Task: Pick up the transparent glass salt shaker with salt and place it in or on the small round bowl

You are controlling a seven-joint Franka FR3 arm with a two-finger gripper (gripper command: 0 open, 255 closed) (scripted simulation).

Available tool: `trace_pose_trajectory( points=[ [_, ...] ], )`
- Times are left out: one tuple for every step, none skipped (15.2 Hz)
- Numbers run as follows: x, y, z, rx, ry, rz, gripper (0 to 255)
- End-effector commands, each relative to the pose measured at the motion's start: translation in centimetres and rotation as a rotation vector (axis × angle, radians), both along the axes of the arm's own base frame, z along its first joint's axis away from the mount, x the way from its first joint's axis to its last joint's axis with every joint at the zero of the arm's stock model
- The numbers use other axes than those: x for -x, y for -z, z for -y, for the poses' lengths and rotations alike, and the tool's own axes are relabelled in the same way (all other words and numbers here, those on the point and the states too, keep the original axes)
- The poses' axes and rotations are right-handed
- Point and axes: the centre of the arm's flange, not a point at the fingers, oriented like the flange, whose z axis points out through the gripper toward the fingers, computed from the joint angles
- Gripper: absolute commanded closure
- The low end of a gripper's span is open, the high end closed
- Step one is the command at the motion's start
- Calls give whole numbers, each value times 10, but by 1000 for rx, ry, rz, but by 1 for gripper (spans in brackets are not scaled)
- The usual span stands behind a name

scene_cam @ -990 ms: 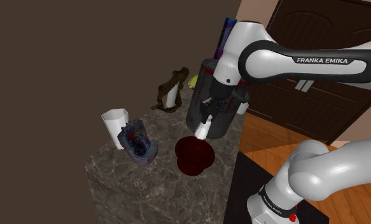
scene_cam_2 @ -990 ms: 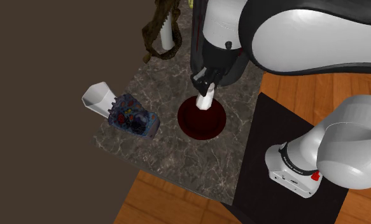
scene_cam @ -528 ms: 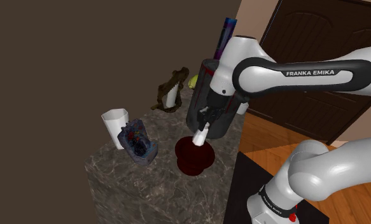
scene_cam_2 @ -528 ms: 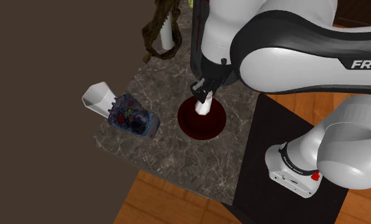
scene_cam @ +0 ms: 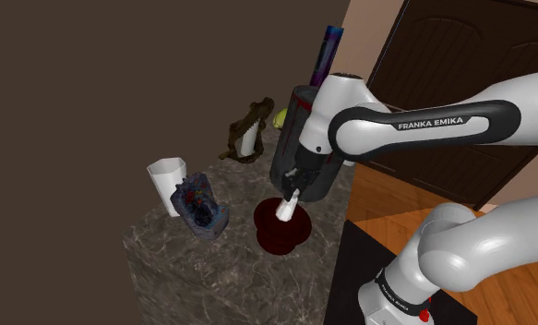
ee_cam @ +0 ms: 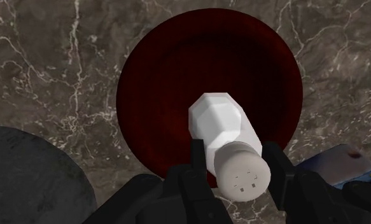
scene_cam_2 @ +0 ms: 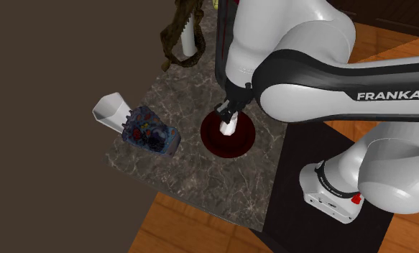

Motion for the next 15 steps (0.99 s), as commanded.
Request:
trace_pose_trajectory(
  points=[
    [0,7,0,0,0,1,255],
    [0,7,0,0,0,1,255],
    [0,7,0,0,0,1,255],
    [0,7,0,0,0,1,255],
    [0,7,0,0,0,1,255],
    [0,7,0,0,0,1,255],
    [0,7,0,0,0,1,255],
    [0,7,0,0,0,1,255],
    [0,7,0,0,0,1,0],
    [0,7,0,0,0,1,0],
    [0,7,0,0,0,1,0],
    [0,7,0,0,0,1,0],
    [0,7,0,0,0,1,0],
    [0,7,0,0,0,1,0],
    [0,-6,1,0,0,1,0]
  ],
)
